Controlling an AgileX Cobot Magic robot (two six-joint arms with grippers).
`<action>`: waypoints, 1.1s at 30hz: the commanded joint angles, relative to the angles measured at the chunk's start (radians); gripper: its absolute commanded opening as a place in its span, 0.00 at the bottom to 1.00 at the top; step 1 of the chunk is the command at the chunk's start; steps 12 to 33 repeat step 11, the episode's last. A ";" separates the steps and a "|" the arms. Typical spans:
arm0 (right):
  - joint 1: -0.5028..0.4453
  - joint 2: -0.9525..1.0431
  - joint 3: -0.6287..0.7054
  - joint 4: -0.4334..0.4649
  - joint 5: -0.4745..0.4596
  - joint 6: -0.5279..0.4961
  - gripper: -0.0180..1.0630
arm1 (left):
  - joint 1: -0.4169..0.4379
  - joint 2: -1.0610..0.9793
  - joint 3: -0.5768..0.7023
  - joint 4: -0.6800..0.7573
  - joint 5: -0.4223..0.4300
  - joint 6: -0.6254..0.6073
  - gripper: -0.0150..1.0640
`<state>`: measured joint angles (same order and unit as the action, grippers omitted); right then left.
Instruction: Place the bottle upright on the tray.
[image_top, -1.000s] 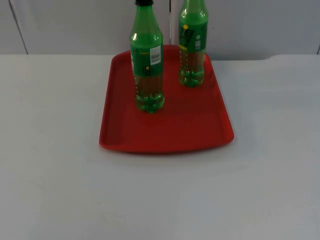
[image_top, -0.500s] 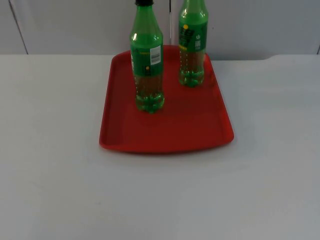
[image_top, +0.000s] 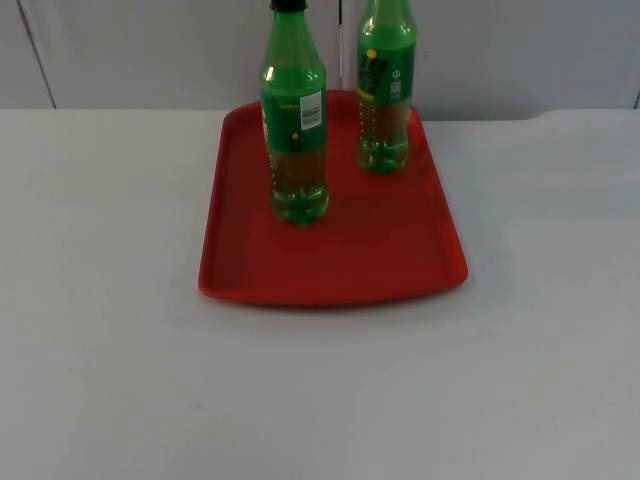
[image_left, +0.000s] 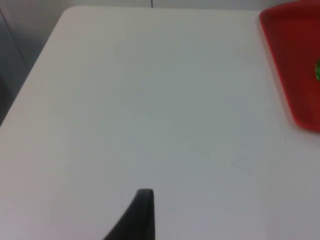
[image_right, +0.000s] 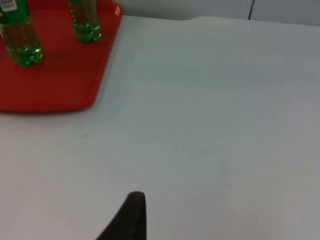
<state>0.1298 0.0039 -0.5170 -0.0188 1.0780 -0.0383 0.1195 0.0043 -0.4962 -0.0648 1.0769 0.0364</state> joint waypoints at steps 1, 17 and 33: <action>-0.019 -0.004 0.002 -0.001 -0.001 0.001 0.99 | -0.008 -0.004 0.003 0.003 -0.002 0.000 0.99; -0.105 -0.004 0.002 0.001 -0.001 0.001 0.99 | -0.008 -0.004 0.003 0.003 -0.002 0.000 0.99; -0.105 -0.004 0.002 0.001 -0.001 0.001 0.99 | -0.008 -0.004 0.003 0.003 -0.002 0.000 0.99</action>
